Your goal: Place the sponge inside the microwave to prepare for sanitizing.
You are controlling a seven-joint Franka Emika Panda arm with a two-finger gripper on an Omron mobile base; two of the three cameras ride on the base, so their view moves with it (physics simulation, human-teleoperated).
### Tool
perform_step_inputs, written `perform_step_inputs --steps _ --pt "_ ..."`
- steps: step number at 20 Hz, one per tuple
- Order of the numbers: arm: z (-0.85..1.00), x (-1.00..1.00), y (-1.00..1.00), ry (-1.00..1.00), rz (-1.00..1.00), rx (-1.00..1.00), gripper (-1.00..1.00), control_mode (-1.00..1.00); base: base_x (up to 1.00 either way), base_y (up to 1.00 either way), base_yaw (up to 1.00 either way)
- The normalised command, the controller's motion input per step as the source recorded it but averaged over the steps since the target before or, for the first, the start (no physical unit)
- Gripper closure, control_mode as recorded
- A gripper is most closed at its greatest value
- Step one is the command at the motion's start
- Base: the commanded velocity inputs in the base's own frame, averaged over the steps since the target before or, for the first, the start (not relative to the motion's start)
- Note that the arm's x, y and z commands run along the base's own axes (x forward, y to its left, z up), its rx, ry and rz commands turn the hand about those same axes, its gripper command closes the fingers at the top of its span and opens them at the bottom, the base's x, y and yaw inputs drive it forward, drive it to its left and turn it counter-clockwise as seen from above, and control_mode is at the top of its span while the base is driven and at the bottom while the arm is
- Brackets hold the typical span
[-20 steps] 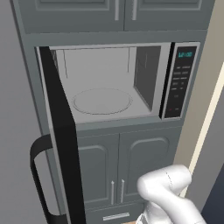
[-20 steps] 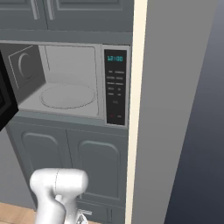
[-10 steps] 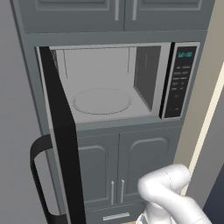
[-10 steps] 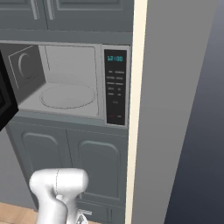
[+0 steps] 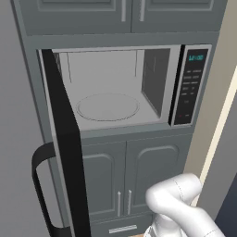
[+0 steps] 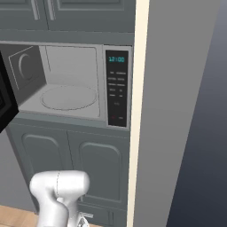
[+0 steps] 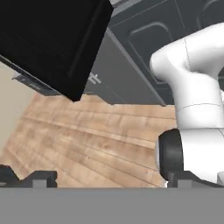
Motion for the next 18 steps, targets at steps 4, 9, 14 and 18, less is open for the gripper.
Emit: perform_step_inputs --steps 4,9,14,18 --pt "0.0 0.31 0.0 0.47 -0.04 -0.13 -1.0 -1.0 0.0 0.0 0.0" --pt "0.0 0.52 0.0 0.55 -0.04 -0.18 -1.0 -1.0 0.0 0.0 0.0" --pt "0.0 0.55 0.0 0.6 -0.05 -0.23 -1.0 -1.0 0.0 0.0 0.0" --pt "0.0 0.38 0.0 0.38 -0.03 -0.12 -1.0 -1.0 0.0 0.0 0.0"
